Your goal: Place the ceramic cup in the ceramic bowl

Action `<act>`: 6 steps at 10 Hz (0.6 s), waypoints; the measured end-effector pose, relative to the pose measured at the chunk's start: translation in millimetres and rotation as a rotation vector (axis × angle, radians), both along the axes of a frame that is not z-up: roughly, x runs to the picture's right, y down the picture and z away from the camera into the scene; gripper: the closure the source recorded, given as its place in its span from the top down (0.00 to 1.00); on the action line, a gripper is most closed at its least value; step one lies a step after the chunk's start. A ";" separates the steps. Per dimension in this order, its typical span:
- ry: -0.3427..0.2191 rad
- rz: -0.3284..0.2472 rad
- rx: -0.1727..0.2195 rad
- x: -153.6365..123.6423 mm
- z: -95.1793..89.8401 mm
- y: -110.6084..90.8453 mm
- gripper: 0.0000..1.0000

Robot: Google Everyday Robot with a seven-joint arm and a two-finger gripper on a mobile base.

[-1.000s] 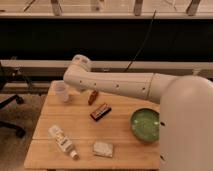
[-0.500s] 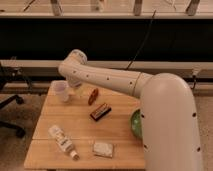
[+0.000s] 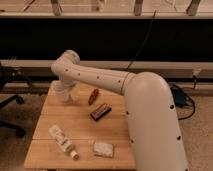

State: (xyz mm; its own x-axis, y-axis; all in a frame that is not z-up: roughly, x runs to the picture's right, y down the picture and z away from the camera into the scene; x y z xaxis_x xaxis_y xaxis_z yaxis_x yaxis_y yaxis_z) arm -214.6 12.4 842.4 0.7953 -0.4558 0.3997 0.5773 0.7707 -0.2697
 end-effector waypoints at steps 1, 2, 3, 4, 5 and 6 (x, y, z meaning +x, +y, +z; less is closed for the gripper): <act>-0.001 -0.015 -0.002 -2.4 1.7 1.4 0.80; -0.006 -0.032 -0.006 -7.4 3.4 3.9 0.80; -0.011 -0.051 -0.015 -14.5 5.8 8.1 0.80; -0.013 -0.071 -0.025 -21.2 9.6 12.9 0.80; -0.011 -0.086 -0.041 -24.7 16.1 18.8 0.80; -0.008 -0.095 -0.055 -27.1 22.6 24.5 0.80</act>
State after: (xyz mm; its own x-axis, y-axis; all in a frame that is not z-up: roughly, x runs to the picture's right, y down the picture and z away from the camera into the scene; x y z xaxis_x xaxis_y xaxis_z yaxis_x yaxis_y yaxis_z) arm -241.7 36.9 865.0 0.7458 -0.5067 0.4325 0.6498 0.6964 -0.3046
